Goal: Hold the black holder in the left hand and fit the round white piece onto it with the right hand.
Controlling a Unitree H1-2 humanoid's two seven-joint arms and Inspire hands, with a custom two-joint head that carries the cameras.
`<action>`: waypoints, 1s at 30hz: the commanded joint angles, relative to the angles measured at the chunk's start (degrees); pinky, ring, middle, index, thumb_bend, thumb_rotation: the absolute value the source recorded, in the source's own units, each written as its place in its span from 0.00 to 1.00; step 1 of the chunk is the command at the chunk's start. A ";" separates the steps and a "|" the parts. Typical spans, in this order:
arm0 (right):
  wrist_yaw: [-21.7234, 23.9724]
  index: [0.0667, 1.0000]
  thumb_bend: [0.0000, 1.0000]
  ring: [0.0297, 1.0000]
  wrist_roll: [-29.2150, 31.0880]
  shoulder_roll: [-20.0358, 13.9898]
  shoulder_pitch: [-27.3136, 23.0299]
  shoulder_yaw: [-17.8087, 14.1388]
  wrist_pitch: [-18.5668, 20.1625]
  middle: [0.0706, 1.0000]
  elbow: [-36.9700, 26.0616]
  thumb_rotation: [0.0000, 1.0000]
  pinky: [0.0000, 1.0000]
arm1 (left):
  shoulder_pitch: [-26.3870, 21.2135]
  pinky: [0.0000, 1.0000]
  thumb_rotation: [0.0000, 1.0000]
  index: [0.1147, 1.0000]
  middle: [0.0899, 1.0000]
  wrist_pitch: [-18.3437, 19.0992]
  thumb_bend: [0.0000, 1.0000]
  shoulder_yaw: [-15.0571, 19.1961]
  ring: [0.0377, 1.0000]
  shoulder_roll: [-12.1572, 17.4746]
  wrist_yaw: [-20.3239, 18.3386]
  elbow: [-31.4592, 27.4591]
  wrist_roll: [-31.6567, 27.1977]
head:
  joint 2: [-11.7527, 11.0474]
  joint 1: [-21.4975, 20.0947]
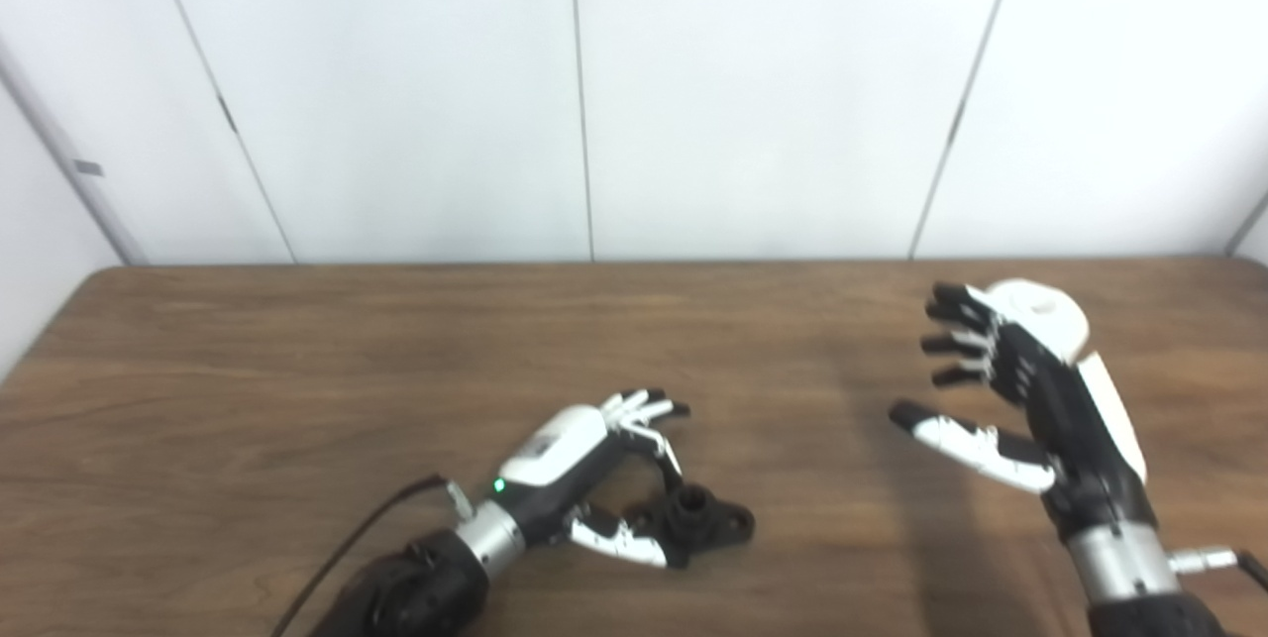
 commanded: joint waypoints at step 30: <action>1.40 0.80 0.76 0.72 -13.58 -20.38 -17.33 -6.13 8.47 0.81 4.74 0.22 0.58 | 0.90 0.94 0.05 0.42 0.87 1.52 0.52 -6.41 0.95 3.84 6.15 13.81 12.49 | -12.92 -24.36</action>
